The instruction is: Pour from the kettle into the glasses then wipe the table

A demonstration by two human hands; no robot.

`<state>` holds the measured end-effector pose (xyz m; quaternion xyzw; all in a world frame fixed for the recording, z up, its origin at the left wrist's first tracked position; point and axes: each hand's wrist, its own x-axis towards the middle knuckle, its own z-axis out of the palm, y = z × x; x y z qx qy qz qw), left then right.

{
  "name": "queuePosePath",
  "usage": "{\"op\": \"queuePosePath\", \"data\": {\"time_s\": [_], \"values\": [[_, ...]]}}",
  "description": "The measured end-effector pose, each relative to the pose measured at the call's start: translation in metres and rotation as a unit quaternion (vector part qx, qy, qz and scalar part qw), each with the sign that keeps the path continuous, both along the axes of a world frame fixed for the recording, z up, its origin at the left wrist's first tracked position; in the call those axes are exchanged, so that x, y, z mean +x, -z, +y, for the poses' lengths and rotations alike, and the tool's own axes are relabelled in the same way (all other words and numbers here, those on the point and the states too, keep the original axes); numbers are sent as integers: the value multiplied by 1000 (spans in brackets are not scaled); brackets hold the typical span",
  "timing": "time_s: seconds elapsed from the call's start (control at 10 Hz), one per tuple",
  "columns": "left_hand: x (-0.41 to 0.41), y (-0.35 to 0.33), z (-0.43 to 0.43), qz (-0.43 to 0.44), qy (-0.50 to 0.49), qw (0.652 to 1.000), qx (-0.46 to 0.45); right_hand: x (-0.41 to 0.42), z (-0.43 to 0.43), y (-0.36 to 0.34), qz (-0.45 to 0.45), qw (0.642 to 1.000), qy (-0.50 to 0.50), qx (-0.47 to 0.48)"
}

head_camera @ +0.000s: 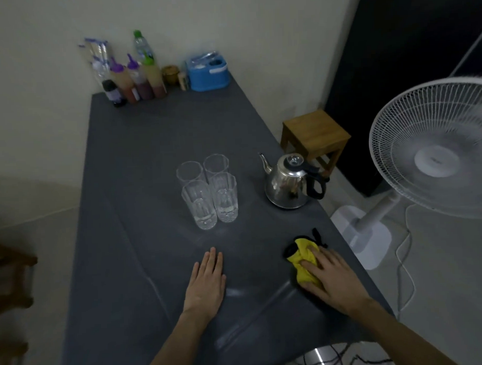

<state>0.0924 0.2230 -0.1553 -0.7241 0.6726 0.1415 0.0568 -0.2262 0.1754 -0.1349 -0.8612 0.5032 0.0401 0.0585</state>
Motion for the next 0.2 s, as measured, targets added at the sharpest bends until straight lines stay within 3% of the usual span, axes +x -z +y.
{"op": "queuePosePath", "data": {"time_s": [0.2], "values": [[10, -40, -4, 43, -22, 997, -62, 31, -27, -52, -76, 994, 3, -80]]}}
